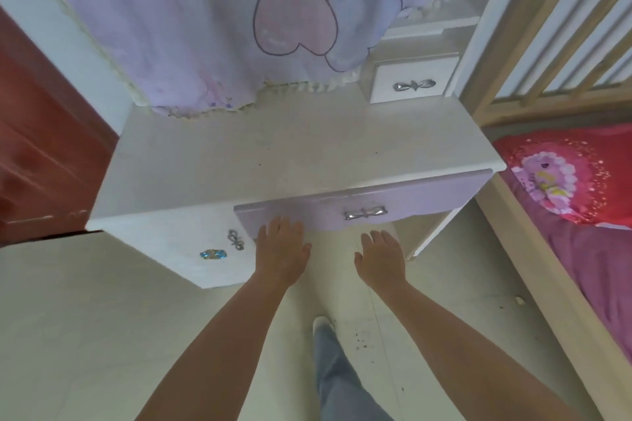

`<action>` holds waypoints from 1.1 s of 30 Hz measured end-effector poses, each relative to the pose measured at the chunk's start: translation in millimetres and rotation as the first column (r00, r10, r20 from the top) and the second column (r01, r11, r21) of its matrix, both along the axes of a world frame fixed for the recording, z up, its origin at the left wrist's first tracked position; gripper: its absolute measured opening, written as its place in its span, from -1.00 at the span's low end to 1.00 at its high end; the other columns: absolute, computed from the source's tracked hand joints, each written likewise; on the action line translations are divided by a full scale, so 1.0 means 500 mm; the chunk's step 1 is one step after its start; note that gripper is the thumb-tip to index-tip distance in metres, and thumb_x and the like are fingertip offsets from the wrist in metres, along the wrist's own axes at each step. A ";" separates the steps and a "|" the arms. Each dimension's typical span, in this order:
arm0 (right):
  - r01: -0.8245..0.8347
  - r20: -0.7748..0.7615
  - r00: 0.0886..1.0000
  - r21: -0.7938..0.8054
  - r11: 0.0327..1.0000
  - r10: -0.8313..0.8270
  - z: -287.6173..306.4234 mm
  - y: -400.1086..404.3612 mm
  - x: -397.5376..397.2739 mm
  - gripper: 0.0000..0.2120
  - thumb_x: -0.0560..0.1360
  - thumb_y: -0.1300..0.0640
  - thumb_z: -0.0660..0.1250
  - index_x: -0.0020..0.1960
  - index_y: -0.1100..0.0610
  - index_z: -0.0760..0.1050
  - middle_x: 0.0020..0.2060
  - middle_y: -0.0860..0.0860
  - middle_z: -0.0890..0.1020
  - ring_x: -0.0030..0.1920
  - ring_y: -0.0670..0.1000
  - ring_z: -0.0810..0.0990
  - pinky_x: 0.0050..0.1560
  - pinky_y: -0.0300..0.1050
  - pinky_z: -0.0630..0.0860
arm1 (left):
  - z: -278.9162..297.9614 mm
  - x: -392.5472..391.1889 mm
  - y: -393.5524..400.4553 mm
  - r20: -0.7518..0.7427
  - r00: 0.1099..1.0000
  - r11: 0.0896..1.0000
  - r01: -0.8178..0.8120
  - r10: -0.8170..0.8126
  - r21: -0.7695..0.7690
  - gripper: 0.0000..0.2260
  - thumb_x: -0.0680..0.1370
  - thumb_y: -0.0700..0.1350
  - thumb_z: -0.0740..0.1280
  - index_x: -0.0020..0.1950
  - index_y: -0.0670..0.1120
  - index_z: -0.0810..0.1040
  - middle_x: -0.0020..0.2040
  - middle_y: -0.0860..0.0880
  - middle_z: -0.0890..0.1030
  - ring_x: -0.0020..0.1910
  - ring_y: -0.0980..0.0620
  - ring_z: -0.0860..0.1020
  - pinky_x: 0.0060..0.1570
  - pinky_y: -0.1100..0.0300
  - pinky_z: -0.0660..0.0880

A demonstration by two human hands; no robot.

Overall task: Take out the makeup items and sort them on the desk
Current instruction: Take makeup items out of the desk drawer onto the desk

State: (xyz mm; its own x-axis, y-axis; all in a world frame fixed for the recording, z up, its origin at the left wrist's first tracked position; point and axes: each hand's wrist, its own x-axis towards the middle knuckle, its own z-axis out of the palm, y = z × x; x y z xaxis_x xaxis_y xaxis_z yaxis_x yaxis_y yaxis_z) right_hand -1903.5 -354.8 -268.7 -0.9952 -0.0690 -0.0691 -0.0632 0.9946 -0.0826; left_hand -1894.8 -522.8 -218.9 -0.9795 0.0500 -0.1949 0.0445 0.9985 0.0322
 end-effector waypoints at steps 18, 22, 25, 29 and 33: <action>-0.067 -0.056 0.996 0.138 0.988 0.076 -0.220 -0.003 -0.258 -0.68 -0.06 0.08 0.63 -0.40 0.08 0.57 -0.43 -0.05 0.61 -0.35 -0.03 0.61 -0.12 -0.08 0.54 | -0.247 -0.251 -0.095 -0.510 0.835 0.977 0.208 -0.204 -0.050 -0.58 0.16 -0.30 0.39 -0.03 -0.13 0.39 -0.19 -0.10 0.56 -0.18 -0.06 0.35 -0.21 0.16 0.23; -0.037 -0.055 0.997 0.152 0.988 0.046 -0.210 0.005 -0.210 -0.69 -0.07 0.08 0.64 -0.43 0.08 0.58 -0.44 -0.04 0.61 -0.35 -0.04 0.62 -0.18 -0.01 0.59 | -0.217 -0.231 -0.091 -0.390 0.875 0.956 0.291 -0.286 -0.049 -0.61 -0.01 -0.34 0.58 -0.26 -0.16 0.56 -0.39 -0.08 0.57 -0.44 -0.07 0.52 -0.45 0.21 0.42; -0.041 -0.032 0.998 0.180 0.983 0.047 -0.205 0.015 -0.163 -0.70 -0.07 0.04 0.64 -0.45 0.05 0.57 -0.45 -0.07 0.61 -0.36 -0.06 0.61 -0.14 -0.04 0.58 | -0.203 -0.197 -0.087 -0.295 0.899 0.940 0.342 -0.324 0.010 -0.63 -0.05 -0.33 0.60 -0.33 -0.17 0.58 -0.45 -0.08 0.54 -0.51 -0.05 0.50 -0.54 0.27 0.39; -0.010 -0.063 0.998 0.151 0.988 0.020 -0.221 0.018 -0.078 -0.73 0.01 0.07 0.62 -0.38 0.09 0.59 -0.41 -0.03 0.62 -0.34 -0.02 0.61 -0.06 -0.02 0.37 | -0.201 -0.126 -0.079 -0.196 0.900 0.909 0.409 -0.389 0.075 -0.61 -0.10 -0.32 0.61 -0.37 -0.16 0.56 -0.47 -0.06 0.54 -0.53 0.00 0.49 -0.56 0.35 0.35; -0.027 -0.190 0.982 -0.027 0.999 0.022 -0.178 0.056 -0.025 -0.66 0.07 0.21 0.60 -0.19 0.19 0.59 -0.32 0.08 0.64 -0.34 0.07 0.62 -0.31 -0.16 0.54 | -0.197 -0.106 -0.073 -0.117 0.892 0.892 0.446 -0.436 0.074 -0.58 -0.16 -0.27 0.62 -0.42 -0.13 0.53 -0.50 -0.03 0.51 -0.56 0.04 0.48 -0.60 0.40 0.31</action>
